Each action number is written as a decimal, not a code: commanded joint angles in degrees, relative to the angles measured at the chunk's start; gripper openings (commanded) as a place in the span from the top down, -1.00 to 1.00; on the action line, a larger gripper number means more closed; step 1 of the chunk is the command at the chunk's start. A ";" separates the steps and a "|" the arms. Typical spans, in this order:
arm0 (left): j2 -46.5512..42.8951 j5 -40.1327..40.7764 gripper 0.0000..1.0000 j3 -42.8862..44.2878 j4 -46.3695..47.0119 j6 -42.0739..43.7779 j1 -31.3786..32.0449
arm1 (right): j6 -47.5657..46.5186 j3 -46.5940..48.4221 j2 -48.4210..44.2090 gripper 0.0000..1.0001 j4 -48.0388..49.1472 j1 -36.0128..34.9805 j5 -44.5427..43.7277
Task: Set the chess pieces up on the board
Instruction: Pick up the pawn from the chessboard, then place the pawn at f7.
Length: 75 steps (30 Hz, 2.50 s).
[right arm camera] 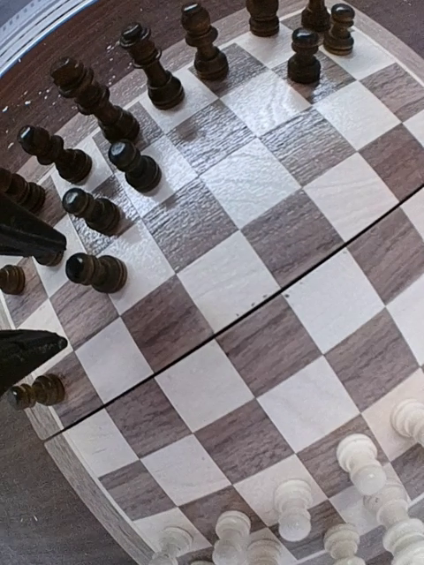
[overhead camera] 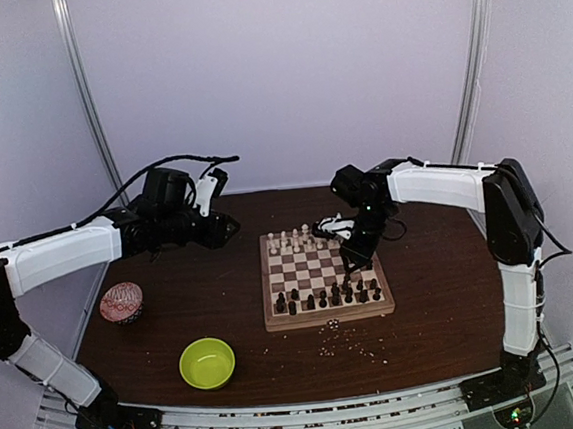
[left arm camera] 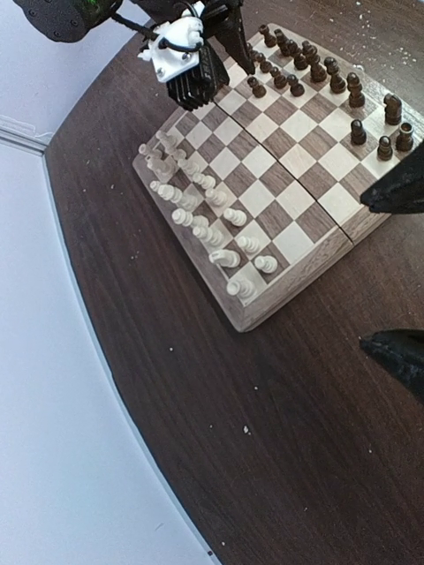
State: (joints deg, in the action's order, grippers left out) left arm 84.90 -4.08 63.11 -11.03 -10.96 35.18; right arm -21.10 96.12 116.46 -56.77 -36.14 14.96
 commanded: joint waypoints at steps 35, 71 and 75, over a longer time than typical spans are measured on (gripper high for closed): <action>-1.33 -0.02 0.05 -0.12 1.19 -0.82 -0.42 | -1.29 16.17 10.20 0.79 -4.59 -7.96 5.81; -2.16 0.45 0.05 -1.45 1.27 -0.52 -0.38 | -1.39 20.23 15.87 0.70 -6.55 -11.85 3.77; -1.90 0.10 0.05 -1.34 1.45 -0.64 -0.37 | -1.48 19.42 15.55 0.64 -6.27 -11.85 3.32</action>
State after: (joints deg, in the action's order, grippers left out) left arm 83.77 -3.77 62.13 -11.25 -11.20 35.18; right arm -22.41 115.26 131.59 -62.39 -47.72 19.88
